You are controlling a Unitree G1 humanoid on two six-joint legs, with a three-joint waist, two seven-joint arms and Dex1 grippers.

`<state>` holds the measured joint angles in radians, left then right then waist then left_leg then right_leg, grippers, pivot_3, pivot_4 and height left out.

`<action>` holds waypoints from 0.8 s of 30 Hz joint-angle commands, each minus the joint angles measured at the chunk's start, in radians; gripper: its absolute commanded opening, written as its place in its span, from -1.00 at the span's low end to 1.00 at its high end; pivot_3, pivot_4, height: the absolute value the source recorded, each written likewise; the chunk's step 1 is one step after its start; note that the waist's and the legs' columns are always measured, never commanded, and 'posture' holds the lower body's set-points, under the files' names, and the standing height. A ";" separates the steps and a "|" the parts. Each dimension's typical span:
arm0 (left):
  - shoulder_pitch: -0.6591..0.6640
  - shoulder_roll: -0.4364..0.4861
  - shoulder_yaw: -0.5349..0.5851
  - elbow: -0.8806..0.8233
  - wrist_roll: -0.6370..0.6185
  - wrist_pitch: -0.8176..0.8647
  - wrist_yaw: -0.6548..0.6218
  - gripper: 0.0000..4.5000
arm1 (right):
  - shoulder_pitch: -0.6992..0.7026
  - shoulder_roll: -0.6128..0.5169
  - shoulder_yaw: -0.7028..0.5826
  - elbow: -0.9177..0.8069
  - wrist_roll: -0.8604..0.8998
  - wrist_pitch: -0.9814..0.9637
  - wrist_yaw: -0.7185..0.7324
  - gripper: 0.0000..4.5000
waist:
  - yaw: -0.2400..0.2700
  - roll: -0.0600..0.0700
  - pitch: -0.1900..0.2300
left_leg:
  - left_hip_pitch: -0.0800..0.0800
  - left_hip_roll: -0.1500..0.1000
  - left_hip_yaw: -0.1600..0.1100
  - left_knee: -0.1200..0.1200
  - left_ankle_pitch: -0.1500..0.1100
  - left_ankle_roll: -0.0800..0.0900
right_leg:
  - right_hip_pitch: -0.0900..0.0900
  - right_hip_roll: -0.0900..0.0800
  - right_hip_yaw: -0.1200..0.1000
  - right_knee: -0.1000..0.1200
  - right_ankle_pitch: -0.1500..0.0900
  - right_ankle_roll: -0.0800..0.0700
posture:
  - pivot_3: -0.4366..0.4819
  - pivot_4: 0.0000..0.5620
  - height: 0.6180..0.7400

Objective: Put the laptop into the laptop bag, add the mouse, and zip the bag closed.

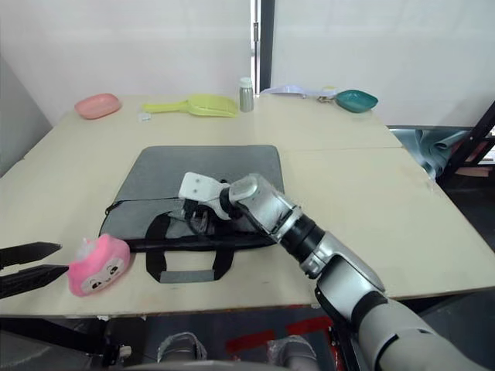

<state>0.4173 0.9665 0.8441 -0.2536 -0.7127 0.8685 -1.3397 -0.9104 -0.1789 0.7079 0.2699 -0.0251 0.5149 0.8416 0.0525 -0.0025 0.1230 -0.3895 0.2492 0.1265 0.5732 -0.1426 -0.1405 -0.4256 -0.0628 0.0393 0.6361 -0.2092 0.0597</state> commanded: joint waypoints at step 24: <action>-0.127 -0.076 -0.313 0.051 0.056 -0.109 0.205 0.51 | 0.043 0.027 -0.024 0.051 -0.139 0.029 0.015 -1.00 | 0.005 -0.001 -0.002 | 0.005 -0.001 -0.004 0.000 0.000 -0.002 | 0.002 -0.001 -0.003 0.011 -0.007 -0.004 | -0.05 -0.47 1.00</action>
<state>0.3004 0.8843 0.5088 -0.1891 -0.6222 0.7501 -1.1258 -0.8966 -0.1387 0.6676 0.2847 -0.1256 0.5041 0.8572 0.0571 -0.0039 0.1210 -0.3843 0.2485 0.1225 0.5728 -0.1426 -0.1429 -0.4233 -0.0634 0.0360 0.6467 -0.2164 0.0554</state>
